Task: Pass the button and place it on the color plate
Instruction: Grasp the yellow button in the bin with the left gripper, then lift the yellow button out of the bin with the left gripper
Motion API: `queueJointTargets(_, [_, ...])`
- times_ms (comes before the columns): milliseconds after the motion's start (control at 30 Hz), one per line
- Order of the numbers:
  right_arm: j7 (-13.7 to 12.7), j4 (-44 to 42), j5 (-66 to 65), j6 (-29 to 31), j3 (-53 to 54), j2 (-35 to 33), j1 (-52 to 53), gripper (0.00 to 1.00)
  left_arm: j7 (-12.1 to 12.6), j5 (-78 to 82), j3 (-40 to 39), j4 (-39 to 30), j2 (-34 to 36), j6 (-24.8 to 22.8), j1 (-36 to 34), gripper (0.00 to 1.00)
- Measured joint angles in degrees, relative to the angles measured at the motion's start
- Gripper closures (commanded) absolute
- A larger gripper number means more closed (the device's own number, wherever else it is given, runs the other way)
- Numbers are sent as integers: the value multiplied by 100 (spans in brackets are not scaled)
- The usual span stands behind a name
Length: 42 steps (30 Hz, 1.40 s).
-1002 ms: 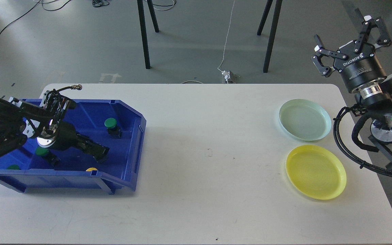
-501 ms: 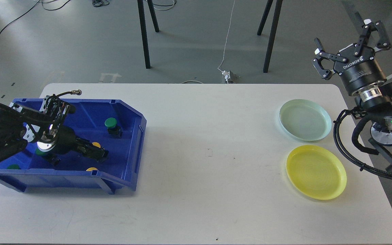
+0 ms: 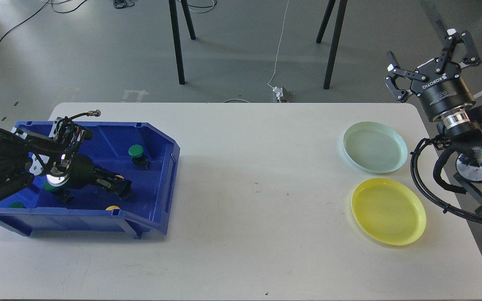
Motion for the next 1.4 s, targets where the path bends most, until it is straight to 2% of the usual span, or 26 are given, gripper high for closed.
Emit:
queueJointTargets(234, [0,-1,1,0,1,0,-8,1,0,-10,-1,-10,14,2,-22,82])
queueJointTargets(367, [0,-2,0,0,1,0,-10,1,0,-33,-52,-94,113,0,-106,83])
queueJointTargets(668, [10,-10,1,0,1,0,-11,1,0,-65,-151,-616,899,-65,-460,83])
queueJointTargets(868, [10,29,1,0,1,33,-75,1,0,-134,-754,-1360,1596,-241,-448,83])
queueJointTargets(1102, [8,-8,-2,0,9,65,-90,1,0,-931,-1463,-2688,2547,-534,-405,83])
queueJointTargets(1402, [-1,-324,-1,0,349,22,-158,1,1,-3294,-1684,-3506,2777,-559,-385,83])
